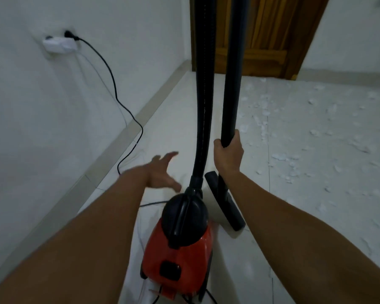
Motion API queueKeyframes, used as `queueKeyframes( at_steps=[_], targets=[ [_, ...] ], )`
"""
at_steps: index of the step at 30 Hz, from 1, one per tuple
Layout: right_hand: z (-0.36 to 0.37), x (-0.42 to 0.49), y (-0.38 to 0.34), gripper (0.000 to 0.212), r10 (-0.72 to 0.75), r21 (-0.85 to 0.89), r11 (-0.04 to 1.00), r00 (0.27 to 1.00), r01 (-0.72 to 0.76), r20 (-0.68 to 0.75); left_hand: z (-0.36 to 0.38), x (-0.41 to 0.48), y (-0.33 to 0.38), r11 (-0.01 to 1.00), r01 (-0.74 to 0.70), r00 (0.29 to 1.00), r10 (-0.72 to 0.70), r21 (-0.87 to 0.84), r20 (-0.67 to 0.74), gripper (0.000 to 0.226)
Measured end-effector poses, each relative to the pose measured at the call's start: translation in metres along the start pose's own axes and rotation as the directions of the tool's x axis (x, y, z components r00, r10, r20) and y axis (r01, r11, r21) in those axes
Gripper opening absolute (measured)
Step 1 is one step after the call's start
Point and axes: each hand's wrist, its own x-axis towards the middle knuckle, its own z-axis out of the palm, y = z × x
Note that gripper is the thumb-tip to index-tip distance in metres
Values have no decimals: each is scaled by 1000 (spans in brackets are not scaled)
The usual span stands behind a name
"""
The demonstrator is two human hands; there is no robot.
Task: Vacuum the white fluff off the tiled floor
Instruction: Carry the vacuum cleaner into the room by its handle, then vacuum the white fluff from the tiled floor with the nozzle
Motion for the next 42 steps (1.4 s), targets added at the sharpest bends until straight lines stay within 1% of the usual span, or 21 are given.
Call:
queueKeyframes(
  at_steps=[1,2,4,6,7,9,11,13,15,17,19,22,26,28,30,32,34,36,38,40,42],
  targets=[
    [0,1,-3,17,2,-10,1000,1000,-2,9,-33,5,29,994,-68,996,62,-87,-70,150],
    [0,1,-6,16,4,-17,1000,1000,-4,20,-61,9,58,961,-145,981,110,-234,-158,155],
    [1,1,-10,16,5,-13,1000,999,-4,49,-107,15,116,764,-341,926,172,-548,-337,150],
    [3,-2,-14,17,6,3,1000,996,-7,86,-130,23,154,588,-500,845,172,-636,-506,135],
    [4,-3,-16,17,4,19,1000,994,-6,107,-134,28,164,538,-546,815,164,-642,-556,123],
    [6,-1,-18,19,-4,45,999,989,-2,145,-132,35,178,507,-573,794,148,-644,-590,87],
    [8,3,-17,20,7,46,999,984,-16,179,-129,41,187,530,-549,806,131,-646,-578,61],
    [6,4,-14,19,51,19,998,976,-56,213,-127,45,193,569,-501,830,103,-652,-548,45],
    [-1,9,-16,23,100,4,994,955,-105,279,-130,47,198,590,-460,851,80,-663,-519,41],
    [-16,19,-34,35,161,75,977,926,-198,341,-131,44,200,607,-408,874,44,-682,-483,42],
    [-35,37,-74,52,209,196,941,929,-276,305,-135,37,201,608,-355,894,-2,-710,-449,39],
    [-67,68,-171,81,93,225,962,960,-156,265,-145,23,207,592,-296,915,-49,-749,-400,31],
    [-80,112,-304,137,-83,68,996,925,63,370,-158,-1,219,673,-215,944,-41,-708,-326,41],
    [-72,131,-343,151,-73,5,997,901,78,428,-162,-7,222,696,-130,954,-106,-706,-280,43],
    [-64,142,-365,158,15,-50,999,890,9,456,-164,-19,228,727,-41,957,-169,-685,-237,44],
    [-60,149,-377,153,128,-186,981,882,-47,454,-167,-33,233,749,5,956,-198,-663,-217,47],
    [-64,152,-387,129,203,-253,963,863,-91,463,-171,-43,236,748,15,955,-208,-663,-213,49],
    [-68,148,-399,102,182,-153,981,859,-123,479,-177,-52,237,745,20,960,-200,-667,-195,51],
    [-72,140,-411,85,144,-80,990,863,-120,485,-189,-61,235,760,39,973,-177,-649,-150,60],
    [-76,132,-420,81,107,-62,994,867,-87,487,-208,-78,229,792,61,997,-76,-608,1,84],
    [-85,127,-427,81,91,-53,996,864,-75,494,-237,-92,223,855,83,983,14,-512,183,97]
  ],
)
